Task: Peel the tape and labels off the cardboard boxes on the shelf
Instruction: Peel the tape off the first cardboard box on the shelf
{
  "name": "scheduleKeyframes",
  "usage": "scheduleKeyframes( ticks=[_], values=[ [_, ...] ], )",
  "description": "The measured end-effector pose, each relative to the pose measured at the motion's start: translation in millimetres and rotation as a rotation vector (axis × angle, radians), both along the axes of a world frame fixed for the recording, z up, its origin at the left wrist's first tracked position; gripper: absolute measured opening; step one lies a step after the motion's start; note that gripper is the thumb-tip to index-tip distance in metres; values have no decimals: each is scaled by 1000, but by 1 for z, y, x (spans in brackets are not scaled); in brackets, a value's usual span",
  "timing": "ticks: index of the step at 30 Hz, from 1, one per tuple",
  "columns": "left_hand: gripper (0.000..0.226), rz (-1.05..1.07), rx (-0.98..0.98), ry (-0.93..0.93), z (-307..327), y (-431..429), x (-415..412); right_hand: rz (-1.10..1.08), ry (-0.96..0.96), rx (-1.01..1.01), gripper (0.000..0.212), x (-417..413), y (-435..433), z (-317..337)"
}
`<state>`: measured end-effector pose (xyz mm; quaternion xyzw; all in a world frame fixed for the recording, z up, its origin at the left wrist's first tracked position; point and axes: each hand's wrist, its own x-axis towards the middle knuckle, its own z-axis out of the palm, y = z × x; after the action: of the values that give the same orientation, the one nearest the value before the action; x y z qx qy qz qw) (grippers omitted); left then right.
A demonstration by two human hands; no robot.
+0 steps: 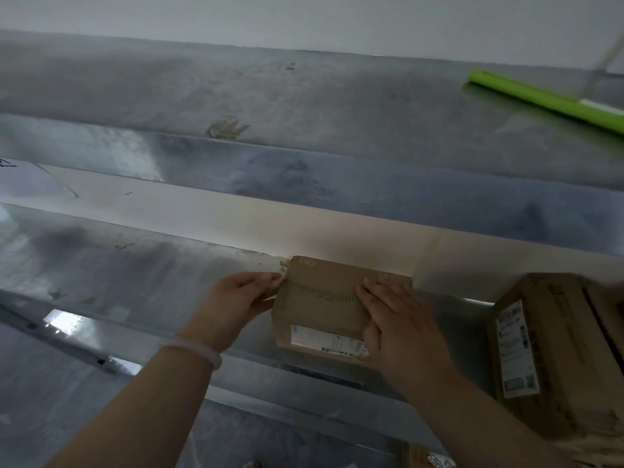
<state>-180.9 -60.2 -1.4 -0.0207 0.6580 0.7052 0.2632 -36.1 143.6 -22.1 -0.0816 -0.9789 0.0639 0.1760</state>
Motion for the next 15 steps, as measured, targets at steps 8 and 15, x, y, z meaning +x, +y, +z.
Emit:
scheduleKeyframes(
  ticks=[8,15],
  values=[
    [32,-171,-61,-123,-9,-7,-12,15,1,-39,53,-3,1,-3],
    [11,-85,-230,29,-22,7,-12,0,-27,-57,54,0,1,-4]
  ],
)
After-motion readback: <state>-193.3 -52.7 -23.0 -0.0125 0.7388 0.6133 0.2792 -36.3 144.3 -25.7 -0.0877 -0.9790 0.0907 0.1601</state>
